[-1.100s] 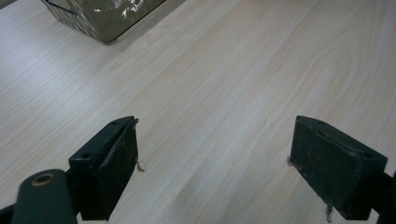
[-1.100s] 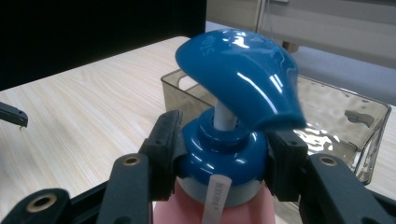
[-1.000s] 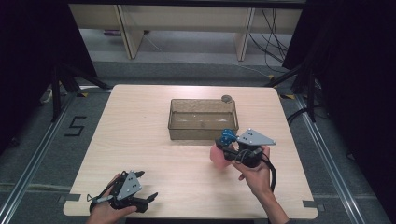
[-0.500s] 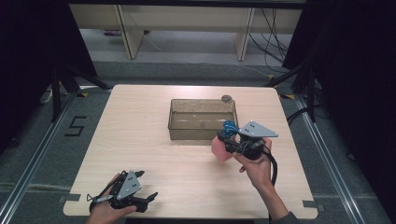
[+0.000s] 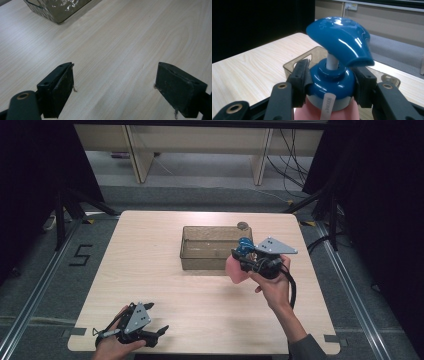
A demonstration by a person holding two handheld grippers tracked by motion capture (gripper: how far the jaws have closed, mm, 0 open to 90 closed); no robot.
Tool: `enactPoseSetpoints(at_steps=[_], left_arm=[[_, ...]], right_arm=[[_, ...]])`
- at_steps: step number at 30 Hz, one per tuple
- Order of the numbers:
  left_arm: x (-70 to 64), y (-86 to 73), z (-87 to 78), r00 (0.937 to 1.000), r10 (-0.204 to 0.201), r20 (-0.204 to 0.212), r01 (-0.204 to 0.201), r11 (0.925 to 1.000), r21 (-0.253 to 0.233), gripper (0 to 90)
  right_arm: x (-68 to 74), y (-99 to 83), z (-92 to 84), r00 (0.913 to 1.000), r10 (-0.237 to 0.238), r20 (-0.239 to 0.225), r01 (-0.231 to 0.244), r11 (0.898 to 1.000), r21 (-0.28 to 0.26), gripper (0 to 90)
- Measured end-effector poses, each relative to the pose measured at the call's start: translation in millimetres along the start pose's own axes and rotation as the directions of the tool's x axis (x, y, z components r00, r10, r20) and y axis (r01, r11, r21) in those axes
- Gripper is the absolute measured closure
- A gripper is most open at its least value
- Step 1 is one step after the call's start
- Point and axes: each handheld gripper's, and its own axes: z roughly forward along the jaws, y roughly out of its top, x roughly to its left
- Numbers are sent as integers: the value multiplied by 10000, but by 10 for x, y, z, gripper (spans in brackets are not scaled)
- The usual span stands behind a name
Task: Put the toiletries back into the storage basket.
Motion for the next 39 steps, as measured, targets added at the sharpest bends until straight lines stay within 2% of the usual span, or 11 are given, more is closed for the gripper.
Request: enactPoseSetpoints(at_steps=[4,5,6,11,13,18,24,32,36,37,39], left_arm=[[-4,3,1,10000,-20,-80,19,10000,-97,149],[0,4,4,9999,40,-105,-41,10000,-72,149],[11,5,-5,9997,219,-125,-218,9997,101,149],[10,6,-7,9998,191,-8,-191,9997,161,149],[11,7,-5,9998,199,-5,-199,9996,181,149],[-2,5,3,10000,-13,-92,13,10000,-52,149],[9,7,-5,9998,190,-76,-189,9998,86,149],[-5,1,5,10000,-3,-62,3,10000,-82,149],[11,6,-5,9998,198,-100,-197,9998,72,149],[-2,1,3,10000,12,-29,-12,10000,-63,148],[1,3,2,10000,12,27,-12,10000,-11,149]], right_arm=[[-50,52,33,10000,51,-41,-51,10000,-18,535],[-44,67,31,9995,300,-73,-299,9995,98,535],[-62,83,34,10000,61,-20,-61,10000,66,535],[-72,134,40,9998,164,76,-164,9999,49,535],[-109,170,59,9999,-82,124,82,10000,-40,535],[-159,229,107,9999,-32,168,31,10000,14,535],[-207,297,198,9998,68,198,-68,10000,5,535],[-297,340,306,9981,267,552,-270,9996,55,535],[-352,341,376,9974,413,591,-416,9991,24,535],[-374,342,388,9965,417,724,-425,9990,99,535],[-383,336,415,9944,687,802,-697,9975,101,535]])
